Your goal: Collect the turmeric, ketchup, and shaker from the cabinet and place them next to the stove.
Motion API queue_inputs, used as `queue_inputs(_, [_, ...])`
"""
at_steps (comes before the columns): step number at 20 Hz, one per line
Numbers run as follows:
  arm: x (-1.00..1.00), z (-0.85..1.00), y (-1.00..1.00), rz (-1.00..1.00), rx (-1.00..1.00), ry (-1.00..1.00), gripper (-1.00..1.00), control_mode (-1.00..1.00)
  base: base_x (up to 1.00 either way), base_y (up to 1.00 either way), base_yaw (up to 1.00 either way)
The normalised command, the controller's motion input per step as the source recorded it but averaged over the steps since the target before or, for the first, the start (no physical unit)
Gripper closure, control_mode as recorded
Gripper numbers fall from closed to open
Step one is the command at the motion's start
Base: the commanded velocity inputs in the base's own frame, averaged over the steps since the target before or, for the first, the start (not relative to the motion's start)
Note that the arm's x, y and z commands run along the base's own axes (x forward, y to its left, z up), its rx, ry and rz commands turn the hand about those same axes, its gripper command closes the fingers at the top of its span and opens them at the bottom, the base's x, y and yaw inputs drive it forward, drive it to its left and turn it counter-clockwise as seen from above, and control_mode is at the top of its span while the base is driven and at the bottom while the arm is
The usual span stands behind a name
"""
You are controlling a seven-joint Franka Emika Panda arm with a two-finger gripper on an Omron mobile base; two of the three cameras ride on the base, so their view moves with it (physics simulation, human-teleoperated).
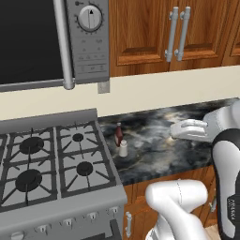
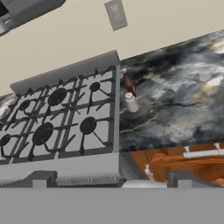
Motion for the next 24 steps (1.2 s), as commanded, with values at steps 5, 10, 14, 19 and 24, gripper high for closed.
queue_inputs(5, [-0.53,-0.04,0.17,-0.06,-0.11,-0.09,-1.00,-1.00,0.00,0.00,0.00])
queue_inputs(10, [-0.03,0.00,0.04,0.00,0.00,-0.01,-1.00,-1.00,0.00,0.00,0.00])
queue_inputs(14, [-0.17,0.00,0.00,-0.01,-0.01,-0.04,-1.00,-1.00,0.00,0.00,0.00])
queue_inputs(19, [0.00,0.00,0.00,0.00,0.00,0.00,-1.00,1.00,-0.76,0.00,-0.19])
queue_inputs(24, [0.00,0.00,0.00,0.00,0.00,0.00,-1.00,1.00,-0.46,-0.06,-0.37])
